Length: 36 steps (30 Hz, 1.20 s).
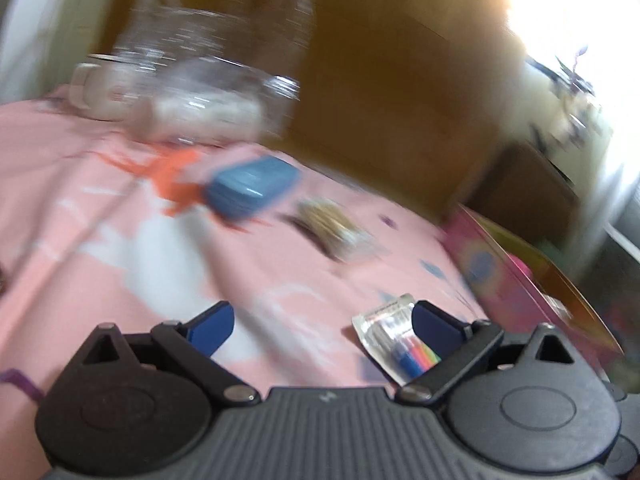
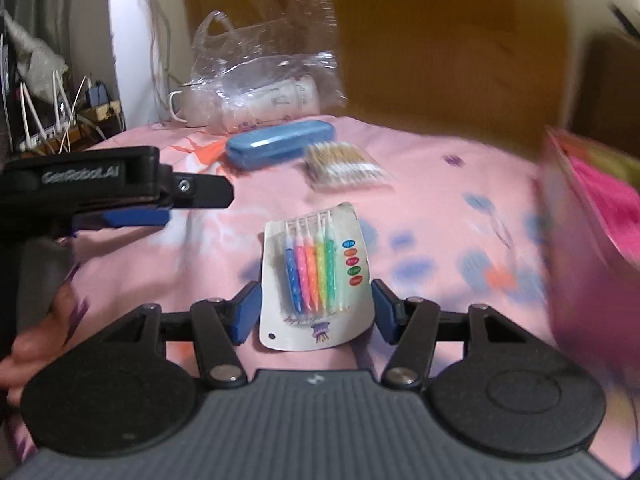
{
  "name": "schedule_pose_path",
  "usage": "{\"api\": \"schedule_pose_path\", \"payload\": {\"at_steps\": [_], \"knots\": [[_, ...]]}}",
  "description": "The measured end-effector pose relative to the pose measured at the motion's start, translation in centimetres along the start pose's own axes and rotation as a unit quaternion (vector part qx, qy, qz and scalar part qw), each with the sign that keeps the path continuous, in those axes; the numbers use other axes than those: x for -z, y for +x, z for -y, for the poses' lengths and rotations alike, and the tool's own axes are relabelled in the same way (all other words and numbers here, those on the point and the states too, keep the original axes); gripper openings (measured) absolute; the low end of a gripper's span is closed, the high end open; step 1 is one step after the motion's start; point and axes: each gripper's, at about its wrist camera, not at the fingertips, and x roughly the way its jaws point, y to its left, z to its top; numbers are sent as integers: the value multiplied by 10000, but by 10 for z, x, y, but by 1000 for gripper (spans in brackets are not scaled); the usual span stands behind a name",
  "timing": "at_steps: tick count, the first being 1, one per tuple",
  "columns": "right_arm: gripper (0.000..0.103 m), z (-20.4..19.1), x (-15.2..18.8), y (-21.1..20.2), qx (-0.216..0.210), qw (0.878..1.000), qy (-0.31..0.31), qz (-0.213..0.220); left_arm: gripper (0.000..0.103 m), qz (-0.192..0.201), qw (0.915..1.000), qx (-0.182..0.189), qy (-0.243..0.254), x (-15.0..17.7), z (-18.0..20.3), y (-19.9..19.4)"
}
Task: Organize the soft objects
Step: 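Grasp the white card of coloured pens with the right gripper, then lower the pen card into the pink tin and open the right gripper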
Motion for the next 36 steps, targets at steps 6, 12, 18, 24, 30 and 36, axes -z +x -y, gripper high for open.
{"api": "schedule_pose_path", "payload": {"at_steps": [6, 12, 18, 24, 30, 36], "knots": [[61, 38, 46, -60, 100, 9941, 1042, 280, 81, -1080, 9850, 1347, 21, 26, 55, 15], [61, 53, 68, -86, 237, 9883, 1377, 613, 37, -1794, 9659, 1827, 373, 47, 116, 41], [60, 65, 66, -113, 599, 9833, 1174, 1259, 36, -1518, 9648, 1988, 812, 33, 163, 34], [61, 101, 36, -133, 1257, 9685, 922, 1939, 39, -1237, 9567, 2225, 1413, -8, 239, 58], [61, 191, -1, -111, 1488, 9653, 1406, 1618, 40, -1604, 9537, 1995, 1580, -34, 293, 140], [69, 265, -37, -64, 1816, 9685, 1527, 761, 70, -2051, 9541, 1525, 1561, -52, 324, 221]]}}
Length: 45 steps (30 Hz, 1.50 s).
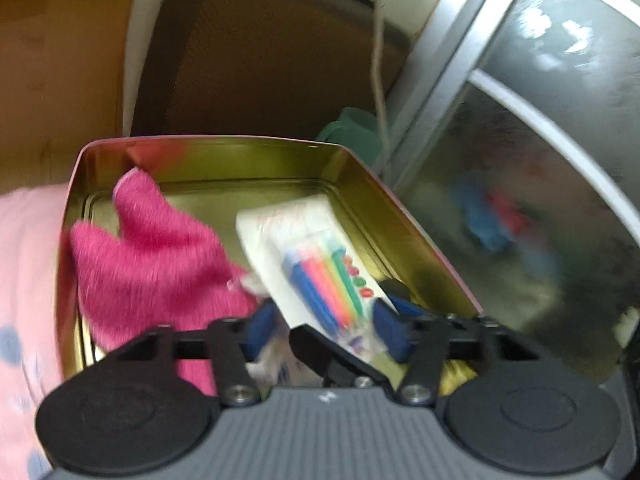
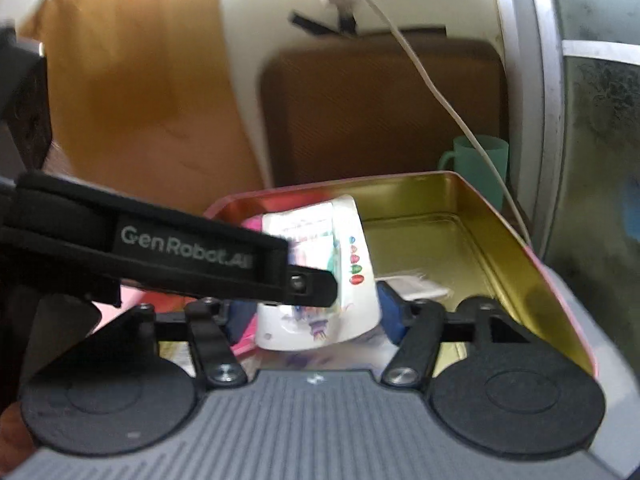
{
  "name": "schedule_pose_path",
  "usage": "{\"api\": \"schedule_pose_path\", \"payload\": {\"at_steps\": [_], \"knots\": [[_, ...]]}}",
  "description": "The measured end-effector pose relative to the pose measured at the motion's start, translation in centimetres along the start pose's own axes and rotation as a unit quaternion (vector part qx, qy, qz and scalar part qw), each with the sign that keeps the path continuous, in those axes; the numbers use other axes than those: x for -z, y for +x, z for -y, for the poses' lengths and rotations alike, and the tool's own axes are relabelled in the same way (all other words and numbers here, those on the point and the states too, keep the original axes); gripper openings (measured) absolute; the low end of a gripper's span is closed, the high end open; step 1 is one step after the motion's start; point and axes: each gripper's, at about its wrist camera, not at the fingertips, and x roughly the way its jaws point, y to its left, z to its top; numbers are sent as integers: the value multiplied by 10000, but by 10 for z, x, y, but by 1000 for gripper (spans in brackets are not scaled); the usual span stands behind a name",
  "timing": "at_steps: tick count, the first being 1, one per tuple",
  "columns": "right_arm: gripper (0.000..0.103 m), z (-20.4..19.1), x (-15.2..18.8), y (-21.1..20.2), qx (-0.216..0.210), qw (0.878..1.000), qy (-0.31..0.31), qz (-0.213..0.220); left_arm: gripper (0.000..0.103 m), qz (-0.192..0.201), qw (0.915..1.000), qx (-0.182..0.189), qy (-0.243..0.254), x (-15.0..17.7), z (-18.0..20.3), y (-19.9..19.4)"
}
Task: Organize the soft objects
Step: 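Lower the pen card into the pink tin and open the right gripper, then grasp the blue plastic case with the right gripper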
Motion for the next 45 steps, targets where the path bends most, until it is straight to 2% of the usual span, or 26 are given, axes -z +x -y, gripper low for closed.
{"api": "schedule_pose_path", "payload": {"at_steps": [1, 3, 6, 10, 14, 16, 18, 22, 25, 27, 29, 30, 32, 34, 35, 37, 39, 41, 43, 45], "knots": [[69, 5, -4, 9, 150, 9999, -24, -25, 72, 71, 9996, -257, 44, -5, 1, 7], [69, 15, -7, 14, 394, 9992, 8, 25, 72, 176, 9985, -494, 133, -8, 1, 12], [68, 28, -2, 4, 348, 9991, 193, 133, 72, 373, 9985, -402, 79, -2, -6, -1], [67, 31, 8, -19, 482, 9981, 252, 296, 72, 838, 9951, -508, 162, 16, -12, -45], [65, 12, 5, -45, 328, 9982, 241, 447, 73, 1250, 9909, -493, 56, 49, -34, -101], [65, -8, 1, -57, 173, 9984, 75, 540, 73, 1429, 9874, -675, -57, 73, -52, -127], [65, -32, -3, -65, -98, 9982, -102, 585, 73, 1600, 9806, -1088, -326, 98, -80, -157], [65, -101, -7, -63, -819, 9942, -521, 469, 76, 1847, 9500, -2243, -1142, 159, -147, -204], [65, -164, -5, -42, -1385, 9872, -775, 164, 76, 2041, 9185, -2908, -1735, 204, -192, -240], [65, -210, -2, -21, -1780, 9803, -843, -123, 76, 2254, 8982, -3291, -1847, 223, -206, -260], [65, -260, 4, 3, -2142, 9714, -929, -429, 76, 2545, 8738, -3713, -1837, 240, -216, -275], [65, -285, 9, 12, -2275, 9674, -974, -549, 77, 2716, 8633, -3761, -1987, 248, -221, -282], [65, -332, 16, 35, -2391, 9624, -1053, -750, 79, 3167, 8592, -3365, -2198, 259, -227, -297], [66, -366, 21, 56, -2294, 9630, -1090, -904, 80, 3440, 8457, -3456, -2169, 263, -223, -301], [66, -382, 23, 72, -2186, 9645, -1076, -1017, 81, 3560, 8418, -3460, -2121, 264, -220, -301], [67, -401, 23, 98, -1946, 9682, -1006, -1207, 81, 3690, 8371, -3463, -2079, 266, -216, -301], [77, -410, 23, 118, -1725, 9716, -877, -1362, 81, 3770, 8301, -3489, -2168, 268, -219, -305], [81, -416, 20, 137, -1479, 9739, -844, -1498, 82, 3822, 8299, -3387, -2246, 268, -220, -306], [76, -418, 24, 152, -1316, 9726, -917, -1685, 82, 3902, 8247, -3393, -2292, 270, -221, -309], [64, -410, 30, 153, -1448, 9700, -826, -1769, 82, 3916, 8242, -3361, -2334, 272, -222, -310]]}}
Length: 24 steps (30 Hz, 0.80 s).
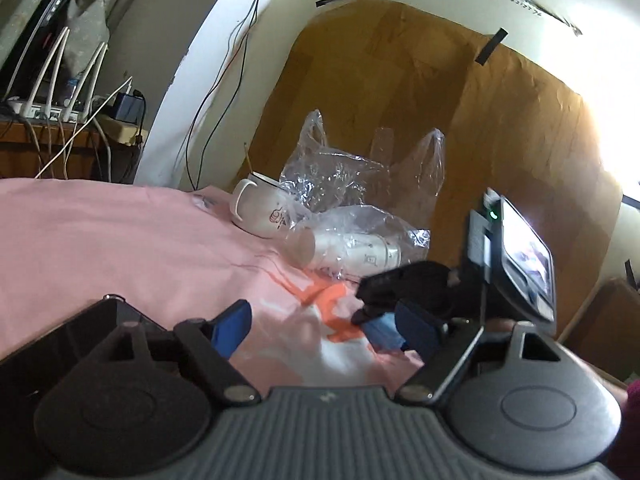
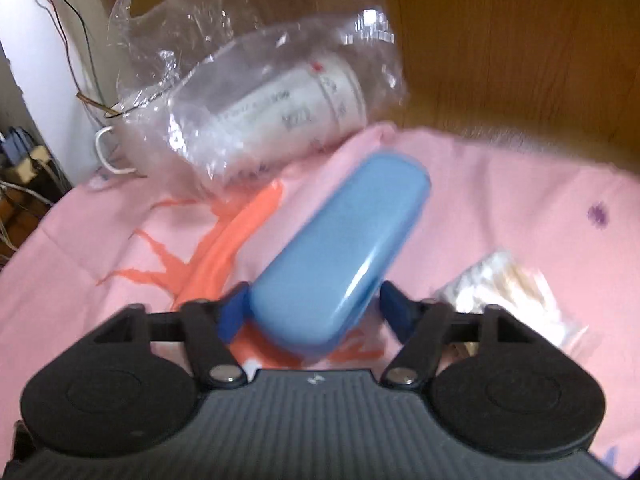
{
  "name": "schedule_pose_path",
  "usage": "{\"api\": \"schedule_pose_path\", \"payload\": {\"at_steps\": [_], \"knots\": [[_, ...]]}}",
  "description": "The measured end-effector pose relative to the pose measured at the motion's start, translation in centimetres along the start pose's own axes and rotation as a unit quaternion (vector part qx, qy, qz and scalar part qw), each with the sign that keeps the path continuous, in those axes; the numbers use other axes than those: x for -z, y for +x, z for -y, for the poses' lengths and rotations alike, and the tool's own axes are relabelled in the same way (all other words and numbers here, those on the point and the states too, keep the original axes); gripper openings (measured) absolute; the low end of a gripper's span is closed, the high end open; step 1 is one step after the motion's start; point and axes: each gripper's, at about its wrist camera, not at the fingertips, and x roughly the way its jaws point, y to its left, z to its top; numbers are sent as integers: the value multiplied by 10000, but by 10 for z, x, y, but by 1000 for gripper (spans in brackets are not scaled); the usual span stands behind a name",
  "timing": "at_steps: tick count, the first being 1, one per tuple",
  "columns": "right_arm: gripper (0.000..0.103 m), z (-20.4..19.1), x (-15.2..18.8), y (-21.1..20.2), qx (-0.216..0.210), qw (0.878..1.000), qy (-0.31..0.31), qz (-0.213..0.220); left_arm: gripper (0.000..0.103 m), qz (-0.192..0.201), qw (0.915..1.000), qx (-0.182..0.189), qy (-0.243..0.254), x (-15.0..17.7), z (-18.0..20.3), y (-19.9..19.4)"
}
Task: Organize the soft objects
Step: 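Grasp the blue plastic case with the right gripper, then carry the blue case into the pink tin and release it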
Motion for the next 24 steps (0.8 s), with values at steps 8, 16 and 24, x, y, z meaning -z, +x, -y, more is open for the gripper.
{"api": "schedule_pose_path", "payload": {"at_steps": [8, 16, 24], "knots": [[59, 15, 58, -62, -597, 9943, -888, -50, 82, -143, 9998, 85, -114, 1, -4, 5], [56, 73, 177, -181, -523, 9870, -1446, 463, 83, -965, 9910, 637, 673, 8, 22, 22], [56, 127, 273, -267, 465, 9849, -1146, 1213, 84, -2271, 9433, 2102, 1202, 54, 107, -5]]}}
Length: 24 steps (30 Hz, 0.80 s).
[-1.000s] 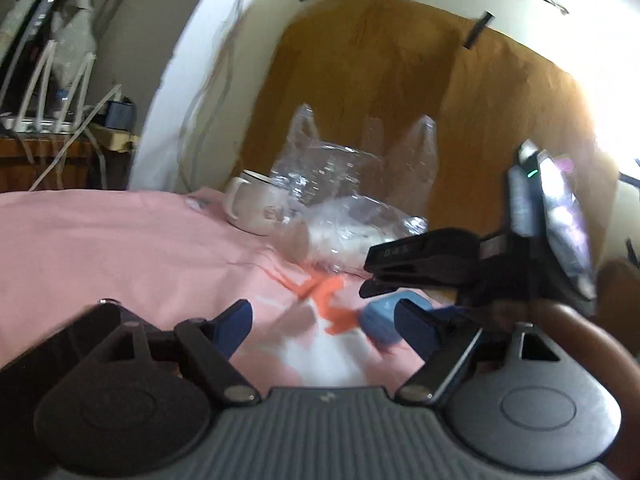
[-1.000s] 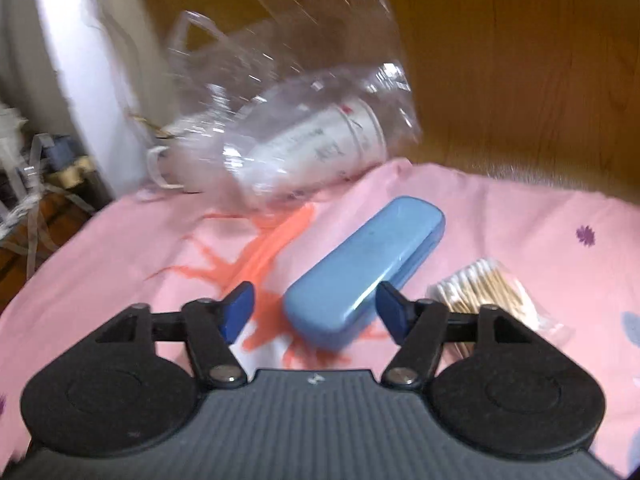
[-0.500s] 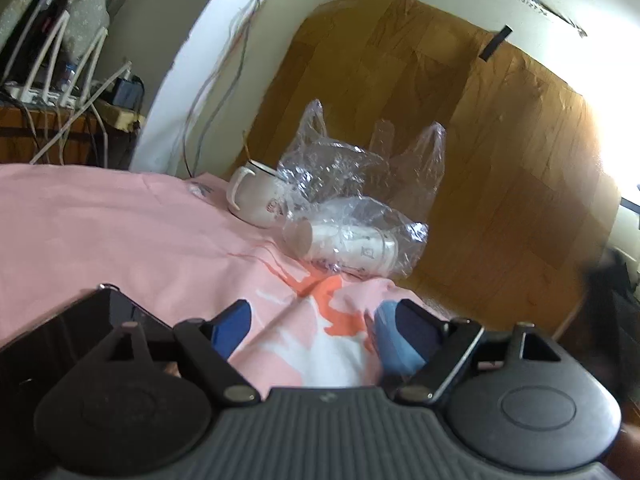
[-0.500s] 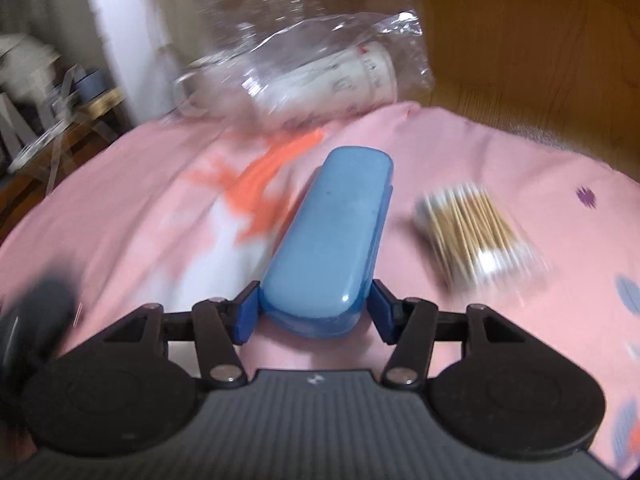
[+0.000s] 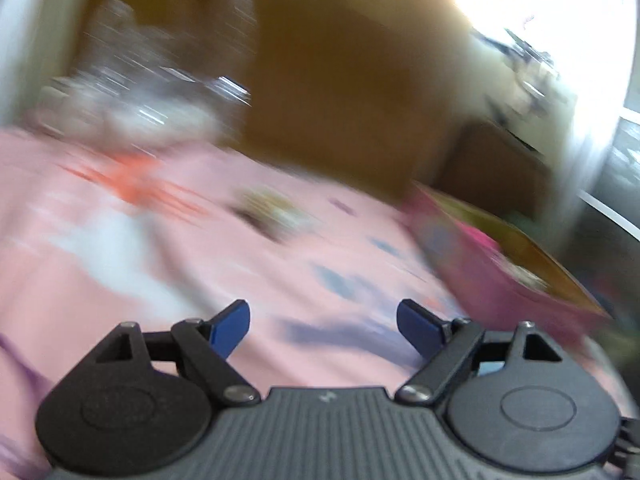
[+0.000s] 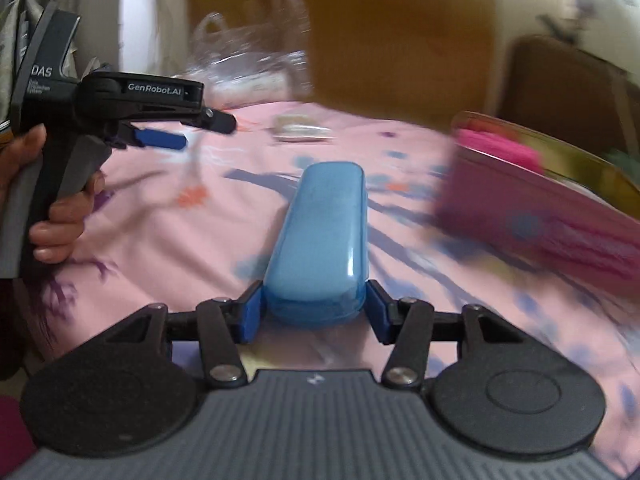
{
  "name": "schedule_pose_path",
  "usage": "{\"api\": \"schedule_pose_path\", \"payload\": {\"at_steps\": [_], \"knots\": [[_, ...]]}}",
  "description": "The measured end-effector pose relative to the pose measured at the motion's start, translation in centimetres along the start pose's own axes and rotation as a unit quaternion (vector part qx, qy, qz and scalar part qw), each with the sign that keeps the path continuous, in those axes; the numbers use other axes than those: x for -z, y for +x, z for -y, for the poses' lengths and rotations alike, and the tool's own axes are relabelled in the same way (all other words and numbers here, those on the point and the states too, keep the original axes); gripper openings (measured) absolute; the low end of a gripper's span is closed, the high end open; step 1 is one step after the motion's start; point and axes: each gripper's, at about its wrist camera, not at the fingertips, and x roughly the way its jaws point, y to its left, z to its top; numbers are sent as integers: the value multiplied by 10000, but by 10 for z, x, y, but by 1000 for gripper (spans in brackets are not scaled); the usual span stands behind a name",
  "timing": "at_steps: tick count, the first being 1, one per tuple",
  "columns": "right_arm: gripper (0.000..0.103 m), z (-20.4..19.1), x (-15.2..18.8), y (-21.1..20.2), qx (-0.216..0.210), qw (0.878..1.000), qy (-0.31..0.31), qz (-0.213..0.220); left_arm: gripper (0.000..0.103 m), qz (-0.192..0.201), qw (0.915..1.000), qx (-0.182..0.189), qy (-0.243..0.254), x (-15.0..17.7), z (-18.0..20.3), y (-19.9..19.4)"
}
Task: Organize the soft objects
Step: 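Carry the blue case into the pink tin and release it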
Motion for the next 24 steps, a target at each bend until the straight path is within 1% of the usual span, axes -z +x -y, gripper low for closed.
{"api": "schedule_pose_path", "payload": {"at_steps": [2, 3, 5, 6, 8, 9, 10, 11, 13, 14, 18, 19, 21, 24], "knots": [[56, 11, 14, -15, 288, 9994, 158, 92, 84, -455, 9976, 526, 70, 6, 30, 10], [56, 16, 19, -22, 440, 9987, 227, 124, 84, -657, 9949, 756, 115, 8, 43, 14], [56, 23, 29, -30, 677, 9968, 386, 194, 84, -1103, 9866, 1179, 250, 16, 71, 26], [56, 27, 31, -30, 735, 9959, 479, 233, 84, -1297, 9825, 1299, 320, 21, 84, 32], [56, 35, 37, -33, 719, 9946, 686, 299, 84, -1676, 9738, 1460, 487, 31, 106, 45], [56, 36, 38, -33, 697, 9943, 740, 323, 89, -1824, 9703, 1491, 544, 36, 115, 52], [56, 37, 39, -32, 691, 9942, 752, 342, 92, -1732, 9722, 1427, 670, 39, 124, 53], [56, 35, 40, -32, 690, 9942, 744, 354, 92, -1758, 9710, 1405, 803, 42, 132, 56], [56, 34, 43, -31, 676, 9944, 686, 435, 83, -1713, 9687, 1505, 980, 47, 145, 60], [54, 34, 45, -32, 662, 9945, 650, 479, 74, -1743, 9659, 1642, 985, 49, 146, 62], [54, 34, 55, -46, 642, 9938, 592, 688, 73, -1701, 9681, 1550, 995, 47, 151, 57], [54, 35, 56, -49, 607, 9931, 592, 814, 73, -1641, 9691, 1560, 976, 43, 152, 52], [53, 35, 59, -63, 680, 9903, 481, 1115, 73, -1424, 9697, 1675, 1066, 29, 160, 45], [53, 43, 43, -71, 816, 9840, 416, 1527, 73, -1134, 9695, 1772, 1259, 4, 176, 43]]}}
